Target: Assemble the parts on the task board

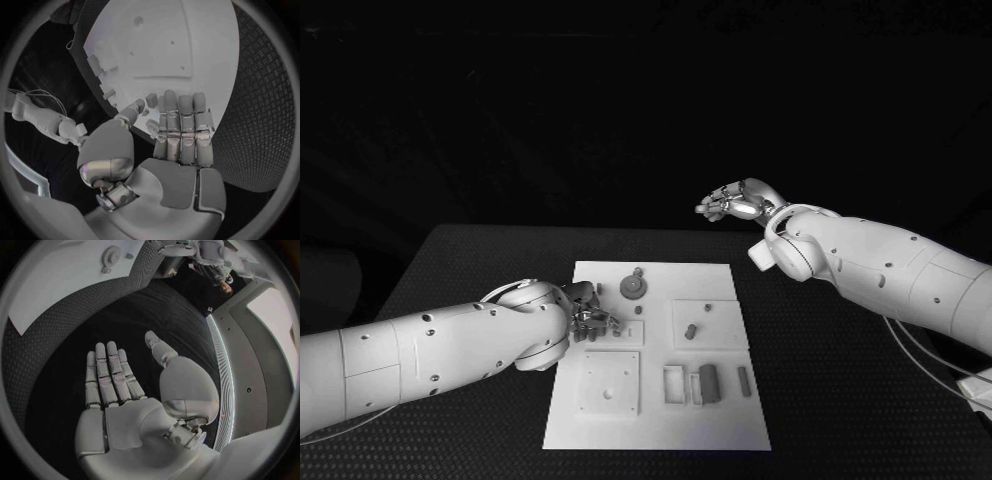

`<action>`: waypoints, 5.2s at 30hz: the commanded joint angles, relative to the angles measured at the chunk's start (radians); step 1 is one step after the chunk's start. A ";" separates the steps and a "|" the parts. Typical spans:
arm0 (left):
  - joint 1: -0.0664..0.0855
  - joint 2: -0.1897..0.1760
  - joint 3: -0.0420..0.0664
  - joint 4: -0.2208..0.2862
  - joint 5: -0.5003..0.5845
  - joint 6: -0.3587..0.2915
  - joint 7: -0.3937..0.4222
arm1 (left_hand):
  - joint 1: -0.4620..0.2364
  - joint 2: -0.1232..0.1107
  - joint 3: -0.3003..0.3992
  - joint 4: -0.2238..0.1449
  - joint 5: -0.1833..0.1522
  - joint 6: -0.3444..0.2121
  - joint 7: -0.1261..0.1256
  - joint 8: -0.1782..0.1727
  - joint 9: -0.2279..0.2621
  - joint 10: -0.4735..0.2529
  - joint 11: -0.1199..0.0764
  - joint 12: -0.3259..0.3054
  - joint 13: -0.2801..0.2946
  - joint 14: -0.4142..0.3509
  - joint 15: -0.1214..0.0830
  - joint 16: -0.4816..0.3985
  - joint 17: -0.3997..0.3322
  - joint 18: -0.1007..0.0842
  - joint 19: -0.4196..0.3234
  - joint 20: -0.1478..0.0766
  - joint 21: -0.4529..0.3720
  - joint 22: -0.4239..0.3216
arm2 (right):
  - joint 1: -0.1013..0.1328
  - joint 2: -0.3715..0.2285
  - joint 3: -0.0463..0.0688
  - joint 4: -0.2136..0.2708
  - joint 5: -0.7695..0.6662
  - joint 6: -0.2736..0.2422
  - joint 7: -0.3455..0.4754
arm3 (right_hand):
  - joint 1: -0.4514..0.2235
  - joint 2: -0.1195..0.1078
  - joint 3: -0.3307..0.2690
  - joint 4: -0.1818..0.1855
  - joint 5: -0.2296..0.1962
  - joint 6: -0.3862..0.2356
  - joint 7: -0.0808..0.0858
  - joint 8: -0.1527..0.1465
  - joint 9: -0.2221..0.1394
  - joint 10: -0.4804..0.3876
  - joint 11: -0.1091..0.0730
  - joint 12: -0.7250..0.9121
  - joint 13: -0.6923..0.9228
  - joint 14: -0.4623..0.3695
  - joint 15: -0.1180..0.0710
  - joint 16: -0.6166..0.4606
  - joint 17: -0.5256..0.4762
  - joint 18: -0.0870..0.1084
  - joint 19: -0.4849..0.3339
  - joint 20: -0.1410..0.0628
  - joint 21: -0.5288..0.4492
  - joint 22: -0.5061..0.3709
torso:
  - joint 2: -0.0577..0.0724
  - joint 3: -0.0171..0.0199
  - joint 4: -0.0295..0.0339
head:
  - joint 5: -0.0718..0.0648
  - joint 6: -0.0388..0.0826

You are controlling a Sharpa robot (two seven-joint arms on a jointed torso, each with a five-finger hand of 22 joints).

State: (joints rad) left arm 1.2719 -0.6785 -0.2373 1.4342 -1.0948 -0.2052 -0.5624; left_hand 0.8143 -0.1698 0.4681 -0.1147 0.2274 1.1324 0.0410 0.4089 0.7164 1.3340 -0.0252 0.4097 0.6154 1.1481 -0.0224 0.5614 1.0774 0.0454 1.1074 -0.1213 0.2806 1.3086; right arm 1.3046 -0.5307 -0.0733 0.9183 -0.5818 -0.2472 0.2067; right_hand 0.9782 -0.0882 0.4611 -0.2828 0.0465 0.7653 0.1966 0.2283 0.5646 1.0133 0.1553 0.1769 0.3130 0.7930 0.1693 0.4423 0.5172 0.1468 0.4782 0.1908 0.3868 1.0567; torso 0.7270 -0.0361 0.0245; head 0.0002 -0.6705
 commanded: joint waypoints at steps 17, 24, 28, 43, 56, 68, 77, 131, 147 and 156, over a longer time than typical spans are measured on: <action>0.043 -0.003 0.017 -0.037 0.118 0.033 0.049 | 0.030 0.016 -0.007 -0.011 -0.007 -0.074 0.034 -0.048 -0.014 -0.068 0.024 -0.021 -0.013 -0.060 0.018 -0.010 -0.031 0.004 -0.044 0.018 -0.037 0.018 | -0.001 0.000 0.001 -0.004 0.002 0.009 0.004 | -0.002 0.005 -0.006 0.000 0.001 -0.008 0.011 0.004 -0.001 0.004 0.003 -0.005 -0.003 -0.003 0.007 -0.006 0.002 -0.016 -0.007 0.001 -0.007 0.003 | 0.000 0.0007 0.0000 | 0.003 0.013; 0.060 0.015 0.062 -0.121 0.121 0.057 0.078 | 0.060 0.049 -0.016 -0.060 0.002 -0.148 0.068 -0.103 -0.038 -0.096 0.039 -0.038 -0.024 -0.075 0.029 -0.022 -0.064 0.004 -0.052 0.028 -0.058 0.013 | -0.001 0.000 0.001 -0.004 0.002 0.009 0.005 | -0.001 0.006 -0.006 0.000 0.001 -0.007 0.011 0.004 -0.001 0.005 0.003 -0.005 -0.004 -0.002 0.007 -0.006 0.003 -0.015 -0.007 0.001 -0.007 0.003 | 0.000 0.0010 -0.0010 | 0.004 0.019; 0.071 0.035 0.064 -0.171 0.115 0.061 0.095 | 0.051 0.047 -0.018 -0.061 -0.002 -0.186 0.079 -0.131 -0.056 -0.122 0.052 -0.058 -0.037 -0.082 0.034 -0.025 -0.081 0.005 -0.056 0.034 -0.072 0.011 | -0.001 0.001 0.001 -0.005 0.002 0.010 0.005 | -0.001 0.006 -0.006 0.000 0.001 -0.007 0.011 0.004 -0.001 0.005 0.003 -0.005 -0.005 -0.002 0.007 -0.006 0.003 -0.015 -0.006 0.001 -0.007 0.003 | 0.000 0.0005 -0.0017 | 0.004 0.019; 0.072 0.149 0.064 -0.359 0.014 0.112 0.100 | 0.016 0.004 -0.023 -0.003 -0.016 -0.208 0.103 -0.156 -0.100 -0.123 0.063 -0.060 -0.044 -0.027 -0.011 0.099 -0.043 0.009 0.025 -0.008 -0.008 0.025 | -0.001 0.001 0.001 -0.004 0.002 0.009 0.005 | -0.001 0.006 -0.006 0.000 0.001 -0.008 0.011 0.004 -0.002 0.005 0.003 -0.005 -0.007 -0.002 0.007 -0.006 0.004 -0.015 -0.006 0.001 -0.007 0.004 | 0.002 -0.0004 -0.0034 | 0.003 0.025; 0.067 0.199 0.061 -0.441 -0.021 0.137 0.096 | -0.038 0.009 -0.041 0.063 -0.018 -0.173 0.085 -0.140 -0.110 -0.106 0.044 0.002 -0.003 -0.020 -0.036 0.187 -0.035 0.009 0.035 -0.033 0.071 0.027 | -0.001 -0.003 0.001 0.000 0.002 0.007 0.004 | -0.001 0.006 -0.006 0.000 0.001 -0.008 0.011 0.005 -0.002 0.005 0.003 -0.005 -0.008 -0.001 0.007 -0.006 0.004 -0.015 -0.006 0.001 -0.007 0.004 | 0.004 -0.0002 -0.0046 | 0.003 0.022; 0.058 0.221 0.061 -0.488 -0.030 0.196 0.106 | -0.036 0.061 -0.057 0.051 0.006 -0.127 0.067 -0.119 -0.109 -0.098 0.031 0.018 0.002 -0.021 -0.044 0.227 -0.047 0.008 0.023 -0.043 0.120 0.026 | -0.001 -0.003 0.001 0.003 0.002 0.007 0.004 | -0.001 0.006 -0.006 -0.001 0.001 -0.008 0.011 0.005 -0.002 0.006 0.003 -0.004 -0.010 -0.001 0.007 -0.007 0.005 -0.015 -0.006 0.001 -0.007 0.005 | 0.003 -0.0003 -0.0045 | 0.001 0.018; 0.050 0.233 0.060 -0.507 -0.030 0.217 0.110 | -0.031 0.077 -0.060 0.035 0.010 -0.115 0.064 -0.117 -0.112 -0.084 0.028 0.003 -0.005 -0.023 -0.042 0.237 -0.057 0.008 0.015 -0.041 0.132 0.025 | -0.001 -0.002 0.001 0.007 0.002 0.008 0.003 | -0.001 0.006 -0.006 -0.001 0.001 -0.008 0.011 0.005 -0.002 0.006 0.003 -0.004 -0.011 -0.001 0.007 -0.007 0.005 -0.015 -0.006 0.001 -0.007 0.005 | 0.003 -0.0011 -0.0048 | -0.002 0.014; 0.032 0.244 0.060 -0.533 0.016 0.259 0.137 | 0.059 0.167 -0.013 -0.095 0.002 -0.093 0.060 -0.116 -0.126 -0.049 0.026 -0.044 -0.009 -0.032 -0.039 0.282 -0.105 0.009 0.005 -0.037 0.169 0.022 | -0.001 0.003 0.001 0.006 0.002 0.015 0.001 | -0.002 0.006 -0.007 0.001 0.001 -0.008 0.012 0.006 -0.003 0.007 0.003 -0.003 -0.017 -0.001 0.007 -0.009 0.008 -0.015 -0.006 0.001 -0.009 0.008 | 0.002 -0.0001 -0.0023 | -0.007 0.003; 0.032 0.237 0.060 -0.533 0.041 0.249 0.141 | 0.155 0.175 0.092 -0.088 -0.071 -0.041 0.038 -0.088 -0.110 0.000 0.010 -0.043 0.002 -0.011 -0.045 0.324 -0.118 0.012 0.032 -0.043 0.198 0.025 | -0.001 0.003 0.001 0.005 0.003 0.017 0.002 | -0.005 0.006 -0.008 0.002 0.001 -0.008 0.012 0.007 -0.004 0.008 0.003 -0.002 -0.020 -0.001 0.007 -0.010 0.009 -0.015 -0.006 0.002 -0.009 0.008 | 0.001 0.0005 -0.0031 | -0.007 0.001; 0.032 0.214 0.062 -0.514 0.121 0.216 0.137 | 0.166 0.188 0.095 -0.092 -0.072 -0.028 0.031 -0.080 -0.100 0.018 0.004 -0.037 0.012 0.000 -0.051 0.345 -0.119 0.013 0.041 -0.049 0.219 0.025 | -0.001 0.003 0.001 0.003 0.003 0.017 0.002 | -0.006 0.006 -0.008 0.003 0.001 -0.008 0.012 0.007 -0.004 0.008 0.003 -0.002 -0.021 -0.001 0.007 -0.010 0.009 -0.015 -0.006 0.002 -0.010 0.009 | 0.002 0.0009 -0.0029 | -0.005 0.001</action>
State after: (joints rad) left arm 1.3036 -0.4615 -0.1757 0.9124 -1.0260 0.0326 -0.4339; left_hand 0.9673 0.0093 0.5577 -0.2043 0.1479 1.0977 0.0720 0.3246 0.6012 1.3389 -0.0146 0.3669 0.6263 1.1431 -0.0744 0.9023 0.9601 0.0368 1.1423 -0.1694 0.4960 1.3083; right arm 1.3040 -0.5277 -0.0733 0.9223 -0.5811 -0.2419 0.2043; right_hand 0.9782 -0.0881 0.4582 -0.2799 0.0465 0.7653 0.1967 0.2283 0.5619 1.0169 0.1590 0.1769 0.2937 0.7932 0.1692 0.4366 0.5247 0.1468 0.4784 0.1907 0.3832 1.0645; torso 0.7286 -0.0354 0.0216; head -0.0051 -0.6697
